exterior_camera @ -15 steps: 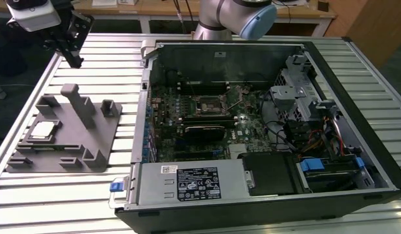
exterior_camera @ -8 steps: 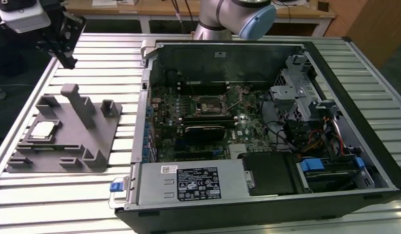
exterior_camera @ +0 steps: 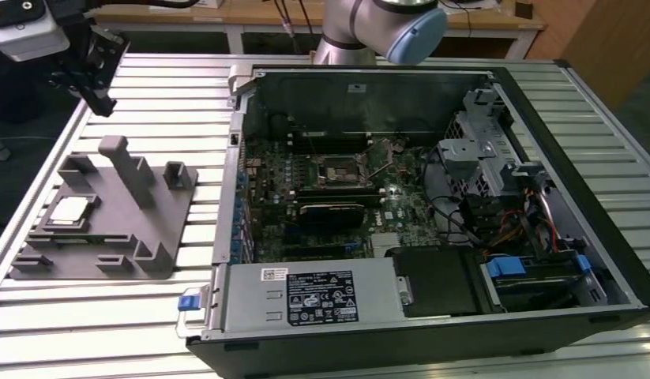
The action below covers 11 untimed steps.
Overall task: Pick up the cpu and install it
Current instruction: 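Reach for the cpu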
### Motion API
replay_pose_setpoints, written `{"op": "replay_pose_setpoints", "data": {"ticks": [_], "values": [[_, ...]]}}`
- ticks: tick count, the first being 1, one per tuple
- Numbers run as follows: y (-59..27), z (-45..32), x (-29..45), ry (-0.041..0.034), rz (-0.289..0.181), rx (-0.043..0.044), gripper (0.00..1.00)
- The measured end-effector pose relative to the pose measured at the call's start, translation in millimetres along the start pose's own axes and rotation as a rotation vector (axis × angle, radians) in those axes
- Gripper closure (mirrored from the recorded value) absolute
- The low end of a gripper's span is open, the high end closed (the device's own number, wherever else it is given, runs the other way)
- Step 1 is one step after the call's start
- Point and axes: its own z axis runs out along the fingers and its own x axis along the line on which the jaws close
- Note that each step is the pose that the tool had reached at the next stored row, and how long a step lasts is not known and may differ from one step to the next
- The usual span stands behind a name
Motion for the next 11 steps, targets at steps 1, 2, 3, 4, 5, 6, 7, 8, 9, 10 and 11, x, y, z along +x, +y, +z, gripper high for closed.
{"op": "replay_pose_setpoints", "data": {"ticks": [1,2,3,4,5,6,7,8,9,10,11], "values": [[-0.2,1.0,1.8,0.0000,0.000,0.0000,0.89],[-0.4,1.9,3.7,-0.0001,0.000,0.0000,0.89],[-0.6,2.8,5.6,0.0000,0.000,0.0000,0.89],[-0.7,3.7,7.4,0.0000,0.000,0.0000,0.89],[-0.9,4.6,9.2,0.0000,0.000,0.0000,0.89],[-1.1,5.6,10.9,0.0000,0.000,0.0000,0.89],[-1.3,6.6,12.8,0.0001,0.000,0.0001,0.89],[-1.4,7.4,14.6,0.0001,0.000,0.0001,0.89],[-1.6,8.3,16.3,0.0000,0.000,0.0000,0.89],[-1.8,9.2,18.0,0.0000,0.000,0.0000,0.89],[-2.0,10.1,19.6,0.0000,0.000,0.0000,0.89]]}}
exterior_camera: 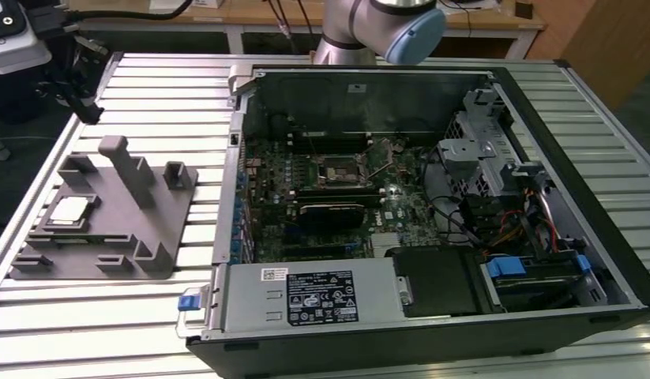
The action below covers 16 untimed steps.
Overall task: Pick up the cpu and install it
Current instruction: 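Reach for the cpu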
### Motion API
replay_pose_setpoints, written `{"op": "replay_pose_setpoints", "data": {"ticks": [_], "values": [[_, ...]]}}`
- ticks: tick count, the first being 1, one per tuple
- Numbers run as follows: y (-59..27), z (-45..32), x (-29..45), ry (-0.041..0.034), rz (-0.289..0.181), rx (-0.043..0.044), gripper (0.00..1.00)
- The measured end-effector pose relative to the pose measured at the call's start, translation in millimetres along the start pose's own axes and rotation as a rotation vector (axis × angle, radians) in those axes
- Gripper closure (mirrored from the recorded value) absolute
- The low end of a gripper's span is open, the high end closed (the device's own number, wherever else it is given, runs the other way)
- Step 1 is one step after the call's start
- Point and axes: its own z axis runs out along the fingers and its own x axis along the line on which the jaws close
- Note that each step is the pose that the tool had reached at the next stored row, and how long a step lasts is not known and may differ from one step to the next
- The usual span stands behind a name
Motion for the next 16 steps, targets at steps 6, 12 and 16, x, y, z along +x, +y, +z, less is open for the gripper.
{"op": "replay_pose_setpoints", "data": {"ticks": [6,12,16], "values": [[-0.9,5.3,8.8,0.0000,0.000,0.0000,0.89],[-1.8,10.4,18.0,0.0000,0.000,0.0000,0.89],[-2.5,13.7,24.3,0.0000,0.000,0.0000,0.89]]}}
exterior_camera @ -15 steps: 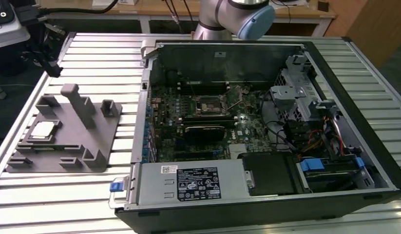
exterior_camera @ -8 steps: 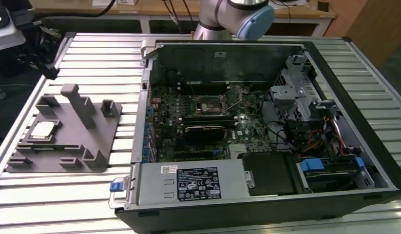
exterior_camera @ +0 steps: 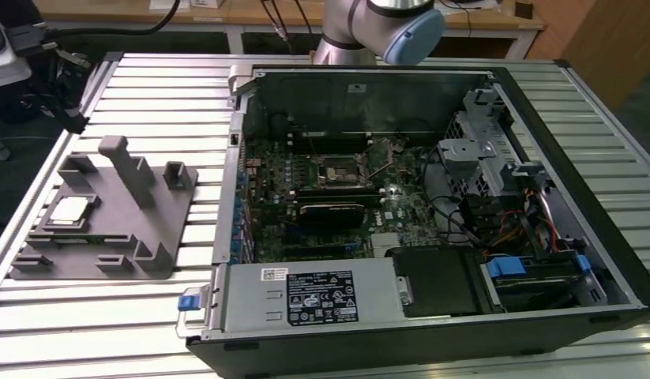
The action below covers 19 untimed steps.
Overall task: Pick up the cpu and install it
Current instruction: 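Reach for the cpu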
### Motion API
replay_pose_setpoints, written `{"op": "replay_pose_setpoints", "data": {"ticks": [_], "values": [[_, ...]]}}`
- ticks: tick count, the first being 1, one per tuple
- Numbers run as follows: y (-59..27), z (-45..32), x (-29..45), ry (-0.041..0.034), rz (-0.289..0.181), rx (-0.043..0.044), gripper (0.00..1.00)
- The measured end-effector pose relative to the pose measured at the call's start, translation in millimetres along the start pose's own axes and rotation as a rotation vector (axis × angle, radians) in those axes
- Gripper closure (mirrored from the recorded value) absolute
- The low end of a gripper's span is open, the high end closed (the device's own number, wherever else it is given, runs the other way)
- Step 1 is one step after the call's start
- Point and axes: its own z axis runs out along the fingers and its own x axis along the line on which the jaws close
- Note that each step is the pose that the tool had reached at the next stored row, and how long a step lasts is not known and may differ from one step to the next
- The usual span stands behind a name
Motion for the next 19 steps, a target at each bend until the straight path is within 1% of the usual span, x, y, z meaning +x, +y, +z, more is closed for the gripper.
{"op": "replay_pose_setpoints", "data": {"ticks": [8,19], "values": [[-1.3,7.1,12.4,0.0000,0.000,0.0000,0.89],[-3.0,19.5,26.4,-0.0002,0.000,-0.0001,0.89]]}}
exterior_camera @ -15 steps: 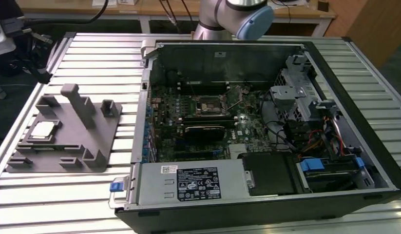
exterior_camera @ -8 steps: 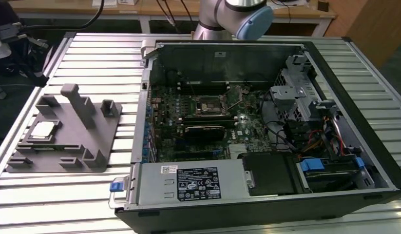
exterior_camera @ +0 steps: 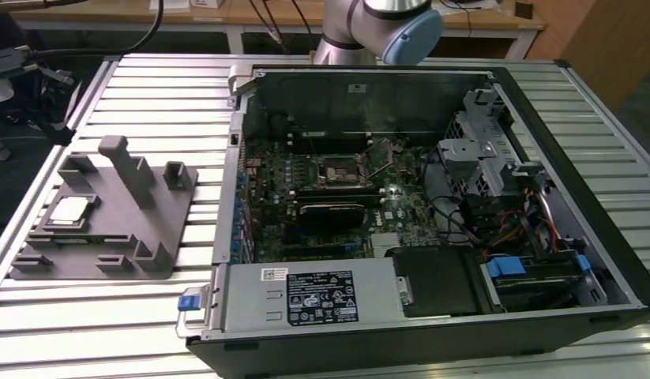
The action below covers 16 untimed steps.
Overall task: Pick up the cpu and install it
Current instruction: 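Reach for the cpu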
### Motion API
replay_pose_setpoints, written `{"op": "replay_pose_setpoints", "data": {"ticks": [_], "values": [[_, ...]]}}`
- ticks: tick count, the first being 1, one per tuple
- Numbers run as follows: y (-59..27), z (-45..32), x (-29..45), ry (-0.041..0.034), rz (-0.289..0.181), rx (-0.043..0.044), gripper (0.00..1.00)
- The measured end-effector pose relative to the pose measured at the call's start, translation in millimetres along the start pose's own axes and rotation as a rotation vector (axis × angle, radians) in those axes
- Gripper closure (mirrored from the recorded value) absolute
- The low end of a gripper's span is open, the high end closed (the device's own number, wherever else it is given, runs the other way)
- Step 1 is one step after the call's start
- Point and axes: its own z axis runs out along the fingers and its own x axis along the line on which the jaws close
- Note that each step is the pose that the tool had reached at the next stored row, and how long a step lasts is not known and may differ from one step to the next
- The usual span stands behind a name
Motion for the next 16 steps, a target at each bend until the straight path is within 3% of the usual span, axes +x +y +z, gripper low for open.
{"op": "replay_pose_setpoints", "data": {"ticks": [16], "values": [[-3.2,18.5,17.3,0.0003,0.000,0.0002,0.89]]}}
